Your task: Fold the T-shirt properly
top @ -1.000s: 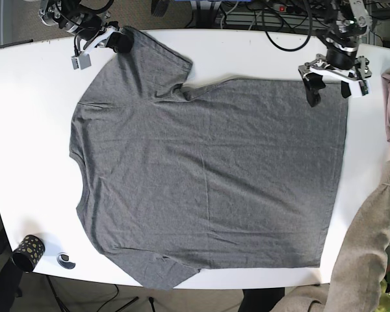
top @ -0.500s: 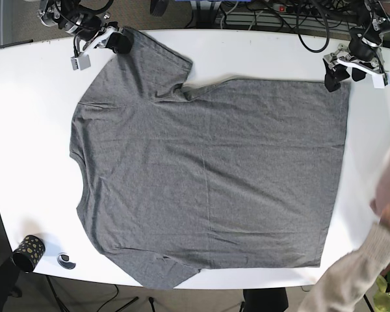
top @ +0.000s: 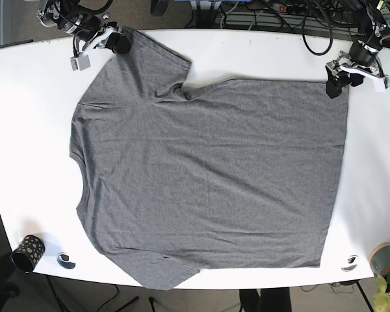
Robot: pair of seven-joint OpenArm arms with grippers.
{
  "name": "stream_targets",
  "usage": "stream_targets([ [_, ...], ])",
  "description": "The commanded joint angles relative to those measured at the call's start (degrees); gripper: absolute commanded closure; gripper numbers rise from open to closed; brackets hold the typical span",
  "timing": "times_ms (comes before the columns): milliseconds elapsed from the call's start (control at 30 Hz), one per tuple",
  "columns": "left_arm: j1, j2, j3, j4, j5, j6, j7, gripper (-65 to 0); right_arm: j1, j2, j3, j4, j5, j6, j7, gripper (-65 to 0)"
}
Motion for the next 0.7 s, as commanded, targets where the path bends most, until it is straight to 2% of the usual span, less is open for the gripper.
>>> stream_targets([
  [0,-0.3,-0.3,1.3,-0.9,0.5,0.3,1.1,-55.4,-0.2,0.6,0.3,1.1,1.1,0.39,0.5,0.0],
  [233,-1.6,-1.6,5.1,-2.2,0.4,0.3,1.1,-38.6,-0.2,0.6,0.3,1.1,1.3,0.39,0.5,0.0],
  [600,-2.5,-1.3,2.0,-1.9,0.5,0.4,1.0,-1.1,0.8,0.6,0.4,1.1,1.4,0.66,0.5,0.0],
  [667,-2.5,-1.3,1.9,-1.5,0.3,0.4,1.0,0.0,1.0,0.6,0.4,1.1,1.4,0.75,0.5,0.0],
])
